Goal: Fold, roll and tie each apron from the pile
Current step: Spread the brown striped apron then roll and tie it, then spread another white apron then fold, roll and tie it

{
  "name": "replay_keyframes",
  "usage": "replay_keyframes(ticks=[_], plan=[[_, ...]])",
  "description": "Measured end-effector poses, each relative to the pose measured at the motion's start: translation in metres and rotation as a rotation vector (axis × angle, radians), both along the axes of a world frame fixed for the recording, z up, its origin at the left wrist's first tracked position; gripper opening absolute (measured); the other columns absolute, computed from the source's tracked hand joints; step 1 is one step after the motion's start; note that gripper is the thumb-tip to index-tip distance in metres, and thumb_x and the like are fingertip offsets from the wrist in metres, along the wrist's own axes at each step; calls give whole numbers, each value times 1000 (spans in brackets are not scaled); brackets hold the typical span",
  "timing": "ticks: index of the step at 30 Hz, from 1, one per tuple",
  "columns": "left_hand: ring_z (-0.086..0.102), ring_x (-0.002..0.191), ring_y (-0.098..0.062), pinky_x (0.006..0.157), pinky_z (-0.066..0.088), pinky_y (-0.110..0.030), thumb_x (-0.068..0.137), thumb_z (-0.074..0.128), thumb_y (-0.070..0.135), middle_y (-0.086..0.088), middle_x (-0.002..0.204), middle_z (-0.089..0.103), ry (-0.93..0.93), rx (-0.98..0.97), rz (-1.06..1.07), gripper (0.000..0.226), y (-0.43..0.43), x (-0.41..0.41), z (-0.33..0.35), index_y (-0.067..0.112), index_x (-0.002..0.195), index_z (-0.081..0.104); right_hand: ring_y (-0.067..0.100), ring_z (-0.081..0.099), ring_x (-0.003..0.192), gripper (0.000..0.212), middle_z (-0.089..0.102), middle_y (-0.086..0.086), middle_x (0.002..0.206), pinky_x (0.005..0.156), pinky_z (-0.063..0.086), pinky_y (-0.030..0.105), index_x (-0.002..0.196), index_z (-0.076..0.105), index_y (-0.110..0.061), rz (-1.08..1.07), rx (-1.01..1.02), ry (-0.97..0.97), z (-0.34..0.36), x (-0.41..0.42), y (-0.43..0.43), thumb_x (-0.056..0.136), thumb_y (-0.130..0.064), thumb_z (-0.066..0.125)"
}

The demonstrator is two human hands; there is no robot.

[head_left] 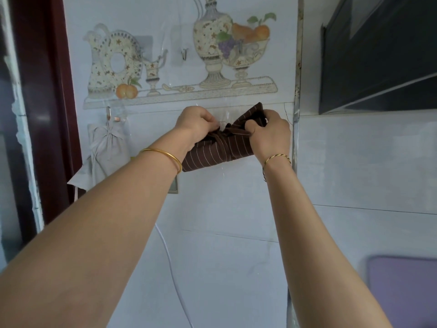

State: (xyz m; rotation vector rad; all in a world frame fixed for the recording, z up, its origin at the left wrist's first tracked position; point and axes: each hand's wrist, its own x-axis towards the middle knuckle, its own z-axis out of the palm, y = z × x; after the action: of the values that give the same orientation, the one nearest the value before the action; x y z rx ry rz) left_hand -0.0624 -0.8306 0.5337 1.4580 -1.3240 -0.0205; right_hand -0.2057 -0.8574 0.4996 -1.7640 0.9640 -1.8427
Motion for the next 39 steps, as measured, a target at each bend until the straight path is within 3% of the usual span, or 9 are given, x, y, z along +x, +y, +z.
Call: replay_keyframes(ticks=[6, 9, 11, 16, 21, 25, 28, 33, 39], plan=[[55, 87, -16, 77, 41, -24, 89, 64, 21, 1, 86, 59, -355, -38, 103, 14, 3, -4, 0, 9, 94, 70, 5, 42, 63, 28, 49, 11, 118, 70, 42, 28, 113, 57, -10, -7, 7, 7, -1, -1, 6, 87, -19, 55], [57, 95, -19, 78, 40, -23, 89, 63, 22, -3, 97, 64, -390, -18, 136, 16, 1, -6, 2, 9, 96, 71, 8, 43, 65, 29, 43, 11, 118, 73, 43, 29, 114, 57, -10, -15, 18, 18, -2, 0, 10, 86, -18, 54], [58, 100, -22, 78, 39, -23, 89, 62, 22, -7, 103, 66, -395, 20, 167, 18, -3, -9, 1, 8, 96, 71, 22, 53, 77, 29, 39, 10, 117, 81, 50, 36, 113, 57, -10, -18, 40, 18, -4, 1, 11, 85, -18, 55], [49, 67, -19, 58, 37, -23, 84, 67, 22, -7, 66, 52, -309, 115, 149, 30, -7, -4, -6, 1, 66, 58, 38, 53, 98, 29, 34, 5, 108, 87, 50, 46, 111, 58, -11, -23, 70, 26, -13, 2, 8, 83, -18, 55], [56, 78, -20, 77, 47, -32, 84, 68, 16, -10, 79, 60, -242, 13, 62, 18, -4, 1, -24, -2, 88, 68, 36, 49, 104, 39, 41, 10, 120, 87, 49, 44, 121, 52, -13, -71, 50, 76, -29, 4, 8, 83, -21, 55], [56, 102, -14, 85, 41, -20, 86, 67, 15, -5, 109, 59, -216, -137, 77, 30, 3, 5, -40, 6, 114, 63, 29, 39, 123, 55, 45, 6, 135, 99, 35, 40, 137, 45, -18, -397, -113, 176, -43, 7, 20, 84, -14, 60], [52, 113, -15, 94, 39, -20, 86, 67, 18, -8, 123, 53, -215, -251, 125, 36, 14, 14, -49, 9, 120, 59, 31, 57, 105, 47, 64, 8, 111, 88, 46, 42, 110, 67, -12, -562, -449, 94, -49, 22, 33, 67, 5, 61], [52, 98, -9, 90, 40, -14, 86, 63, 6, -5, 114, 55, -130, -286, 163, 23, 50, 45, -70, 8, 109, 62, 32, 59, 78, 41, 66, 7, 87, 64, 46, 33, 84, 72, -10, -289, -639, 146, -66, 71, 67, 65, -6, 36], [58, 88, -15, 80, 47, -17, 83, 58, -8, -9, 100, 64, 28, -92, 307, 21, 150, 120, -148, -1, 102, 65, 35, 55, 84, 35, 62, 13, 94, 71, 48, 42, 96, 69, -7, 136, -490, 300, -136, 166, 133, 66, 2, 53]])
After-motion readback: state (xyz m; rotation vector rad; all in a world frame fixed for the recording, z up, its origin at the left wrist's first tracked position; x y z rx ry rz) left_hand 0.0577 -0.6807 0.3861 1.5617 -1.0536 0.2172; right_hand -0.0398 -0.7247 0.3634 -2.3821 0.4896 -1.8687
